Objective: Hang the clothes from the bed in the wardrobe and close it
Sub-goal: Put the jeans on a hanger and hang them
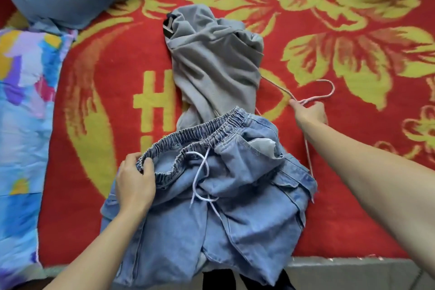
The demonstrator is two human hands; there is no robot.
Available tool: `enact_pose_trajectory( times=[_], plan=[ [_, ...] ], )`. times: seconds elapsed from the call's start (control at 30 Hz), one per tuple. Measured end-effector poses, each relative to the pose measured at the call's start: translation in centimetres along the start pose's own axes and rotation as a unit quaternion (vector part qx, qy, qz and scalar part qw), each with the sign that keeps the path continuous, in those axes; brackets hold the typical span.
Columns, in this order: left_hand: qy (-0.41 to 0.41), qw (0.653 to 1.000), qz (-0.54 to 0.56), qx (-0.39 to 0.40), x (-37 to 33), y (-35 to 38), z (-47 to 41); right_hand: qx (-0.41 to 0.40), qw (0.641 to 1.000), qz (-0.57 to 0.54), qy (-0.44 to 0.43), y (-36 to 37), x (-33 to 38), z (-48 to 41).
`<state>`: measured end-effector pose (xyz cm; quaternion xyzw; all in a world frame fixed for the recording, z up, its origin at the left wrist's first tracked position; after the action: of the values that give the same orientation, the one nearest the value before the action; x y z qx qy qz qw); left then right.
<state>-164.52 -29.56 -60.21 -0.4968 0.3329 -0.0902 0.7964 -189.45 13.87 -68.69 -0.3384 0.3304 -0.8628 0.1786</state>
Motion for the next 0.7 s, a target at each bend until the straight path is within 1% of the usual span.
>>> enact_pose_trajectory(
  times=[0.07, 0.13, 0.3, 0.4, 0.47, 0.5, 0.53, 0.57, 0.63, 0.67, 0.7],
  plan=[
    [0.003, 1.0, 0.01, 0.003, -0.1, 0.6, -0.2, -0.007, 1.0, -0.026, 0.008, 0.4, 0.6, -0.6],
    [0.015, 1.0, 0.013, -0.001, -0.6, 0.4, -0.8, -0.013, 0.999, -0.032, -0.016, -0.3, 2.1, -0.6],
    [0.032, 0.999, 0.014, -0.019, -2.3, -1.8, -2.5, -0.132, 0.986, -0.037, -0.095, -9.3, 6.8, 0.4],
    [0.048, 0.998, 0.011, -0.025, -4.1, -3.1, -3.1, -0.166, 0.973, -0.055, -0.153, -14.5, 10.4, 1.1],
    [0.054, 0.998, 0.012, -0.028, -5.2, -3.8, -3.3, -0.175, 0.959, -0.107, -0.197, -17.2, 13.1, 2.3],
    [0.053, 0.998, 0.013, -0.03, -5.7, -4.1, -3.3, -0.159, 0.951, -0.129, -0.231, -17.9, 14.8, 3.2],
    [0.052, 0.998, 0.012, -0.031, -6.2, -4.4, -3.3, -0.122, 0.942, -0.142, -0.277, -17.9, 16.6, 4.4],
    [0.052, 0.998, 0.011, -0.032, -6.7, -4.8, -3.2, -0.067, 0.932, -0.141, -0.328, -17.3, 18.5, 6.0],
    [0.053, 0.998, 0.015, -0.034, -7.3, -5.4, -3.0, 0.061, 0.903, -0.09, -0.415, -14.3, 21.3, 10.0],
    [0.057, 0.998, 0.018, -0.035, -7.6, -5.8, -2.9, 0.113, 0.884, -0.047, -0.452, -12.5, 22.1, 12.0],
    [0.062, 0.997, 0.021, -0.034, -7.8, -6.1, -2.7, 0.146, 0.863, -0.001, -0.483, -10.8, 22.4, 13.9]
  ],
)
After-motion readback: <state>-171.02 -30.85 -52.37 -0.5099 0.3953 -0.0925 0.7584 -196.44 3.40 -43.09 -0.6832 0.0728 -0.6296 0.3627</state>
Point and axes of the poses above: each hand's wrist, its own z-axis away from the middle knuckle, its own y-axis out of the palm, x = y × z, the point moved 10 cm from there along -z, towards the middle knuckle, and after that the axes turned 2 degrees about x, right-handed, at the moved point
